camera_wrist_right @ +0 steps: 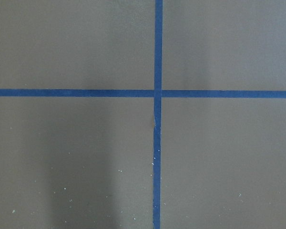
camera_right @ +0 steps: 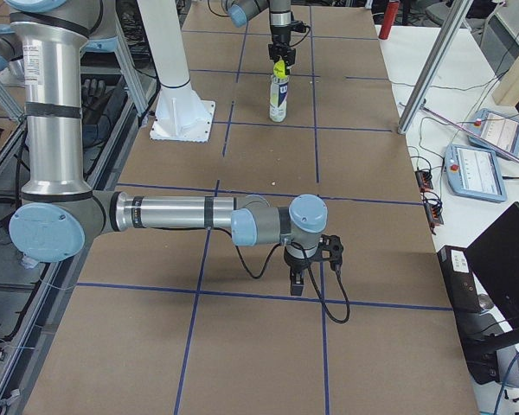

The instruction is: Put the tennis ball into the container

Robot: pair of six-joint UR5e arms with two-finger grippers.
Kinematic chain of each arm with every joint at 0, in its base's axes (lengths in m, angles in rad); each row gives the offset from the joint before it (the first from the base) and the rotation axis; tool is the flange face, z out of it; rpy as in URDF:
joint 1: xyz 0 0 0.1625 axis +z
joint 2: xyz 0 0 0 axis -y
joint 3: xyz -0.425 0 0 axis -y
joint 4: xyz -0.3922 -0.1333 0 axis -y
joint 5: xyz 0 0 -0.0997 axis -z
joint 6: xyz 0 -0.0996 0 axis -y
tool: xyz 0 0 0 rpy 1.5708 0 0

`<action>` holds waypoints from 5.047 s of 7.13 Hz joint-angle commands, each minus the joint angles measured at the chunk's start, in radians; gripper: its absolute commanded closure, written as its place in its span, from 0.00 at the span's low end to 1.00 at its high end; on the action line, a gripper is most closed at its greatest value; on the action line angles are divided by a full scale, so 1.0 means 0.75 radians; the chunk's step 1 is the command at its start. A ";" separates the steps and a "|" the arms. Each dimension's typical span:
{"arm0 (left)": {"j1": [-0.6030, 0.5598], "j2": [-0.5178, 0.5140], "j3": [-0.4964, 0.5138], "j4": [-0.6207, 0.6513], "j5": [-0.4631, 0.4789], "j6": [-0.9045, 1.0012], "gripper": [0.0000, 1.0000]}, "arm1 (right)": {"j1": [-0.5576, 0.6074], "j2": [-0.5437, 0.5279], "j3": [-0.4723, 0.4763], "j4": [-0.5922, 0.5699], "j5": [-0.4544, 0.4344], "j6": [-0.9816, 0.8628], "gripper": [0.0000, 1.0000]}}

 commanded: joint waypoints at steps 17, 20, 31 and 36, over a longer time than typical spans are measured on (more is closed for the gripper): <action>-0.563 0.827 -0.076 -0.268 -0.228 1.523 0.00 | 0.000 0.000 0.000 0.000 0.000 0.000 0.00; -1.009 1.055 0.384 -0.471 -0.487 2.370 0.00 | 0.000 0.000 0.000 0.000 0.000 0.000 0.00; -1.330 0.959 0.440 0.030 -0.483 2.782 0.00 | 0.000 0.000 0.000 0.000 0.000 0.000 0.00; -1.338 1.039 0.291 0.042 -0.473 2.782 0.00 | 0.000 0.000 0.000 0.000 0.000 0.000 0.00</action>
